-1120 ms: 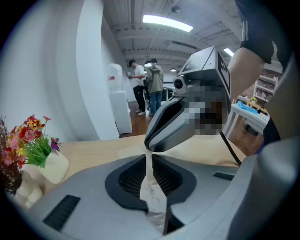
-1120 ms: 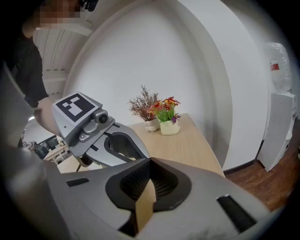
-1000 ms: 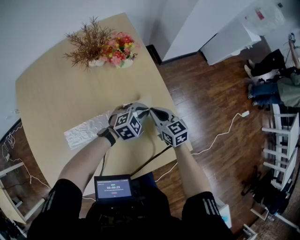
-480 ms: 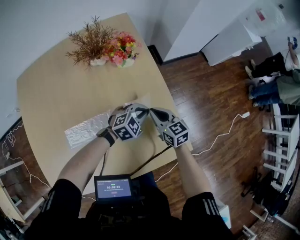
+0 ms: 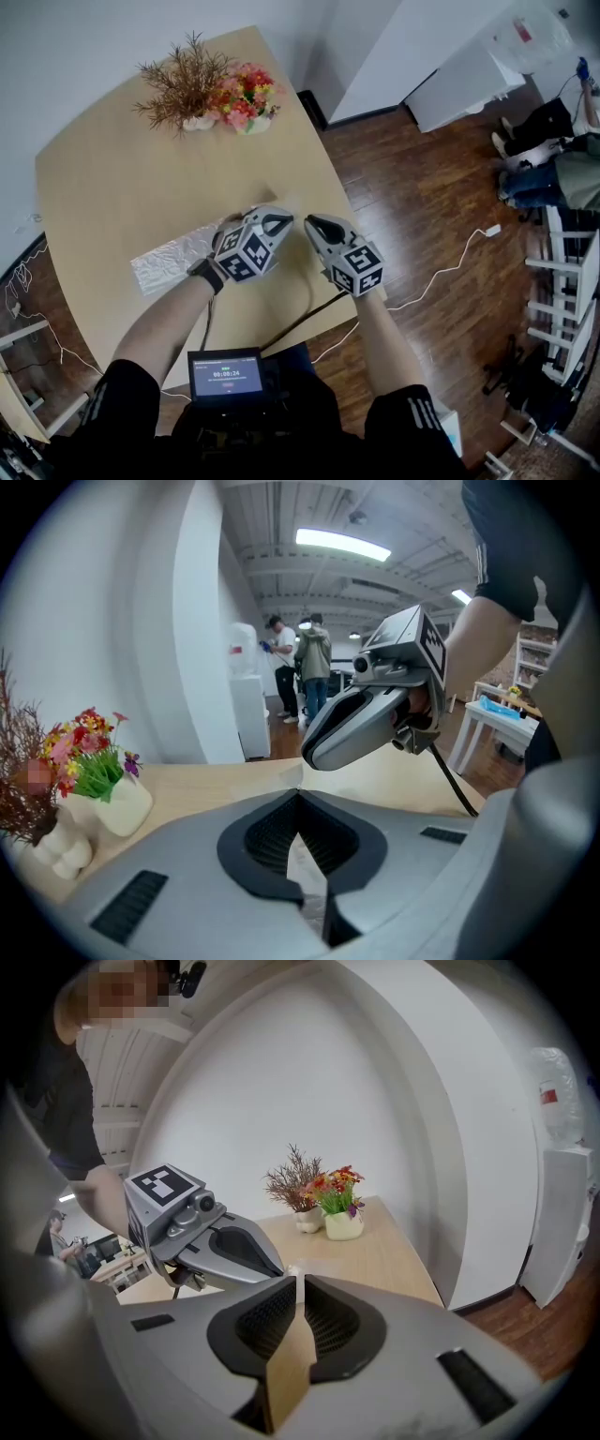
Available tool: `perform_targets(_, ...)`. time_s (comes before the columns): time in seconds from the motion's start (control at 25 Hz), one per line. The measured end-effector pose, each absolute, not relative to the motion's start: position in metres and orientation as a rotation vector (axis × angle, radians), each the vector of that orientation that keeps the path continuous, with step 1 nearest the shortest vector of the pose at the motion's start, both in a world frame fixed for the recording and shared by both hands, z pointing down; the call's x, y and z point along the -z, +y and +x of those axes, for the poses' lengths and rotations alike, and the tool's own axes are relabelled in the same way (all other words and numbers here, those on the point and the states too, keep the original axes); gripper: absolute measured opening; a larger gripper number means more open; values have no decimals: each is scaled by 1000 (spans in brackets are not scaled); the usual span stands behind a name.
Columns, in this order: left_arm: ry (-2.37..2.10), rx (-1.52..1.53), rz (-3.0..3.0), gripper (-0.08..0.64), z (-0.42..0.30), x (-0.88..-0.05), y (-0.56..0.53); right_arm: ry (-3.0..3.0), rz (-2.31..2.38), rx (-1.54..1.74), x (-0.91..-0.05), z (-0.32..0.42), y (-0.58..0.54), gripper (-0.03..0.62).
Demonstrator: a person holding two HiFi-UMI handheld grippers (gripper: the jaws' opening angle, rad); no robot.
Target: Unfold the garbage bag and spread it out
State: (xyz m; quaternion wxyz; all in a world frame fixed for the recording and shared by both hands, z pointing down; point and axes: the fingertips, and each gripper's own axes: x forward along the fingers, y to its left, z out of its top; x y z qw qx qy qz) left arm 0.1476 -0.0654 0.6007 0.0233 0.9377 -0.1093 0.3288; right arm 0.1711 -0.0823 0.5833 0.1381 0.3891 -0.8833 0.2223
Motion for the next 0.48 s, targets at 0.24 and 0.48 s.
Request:
perform_targets(0.24,-280,-944,2921,0,144,-594,-58,-2576,1050,-600,-584,161,-81,71)
perform_targets(0.48,-202,-924,2930,0,144,-590,-49,-2583,926,-512,-577,146,-77,72)
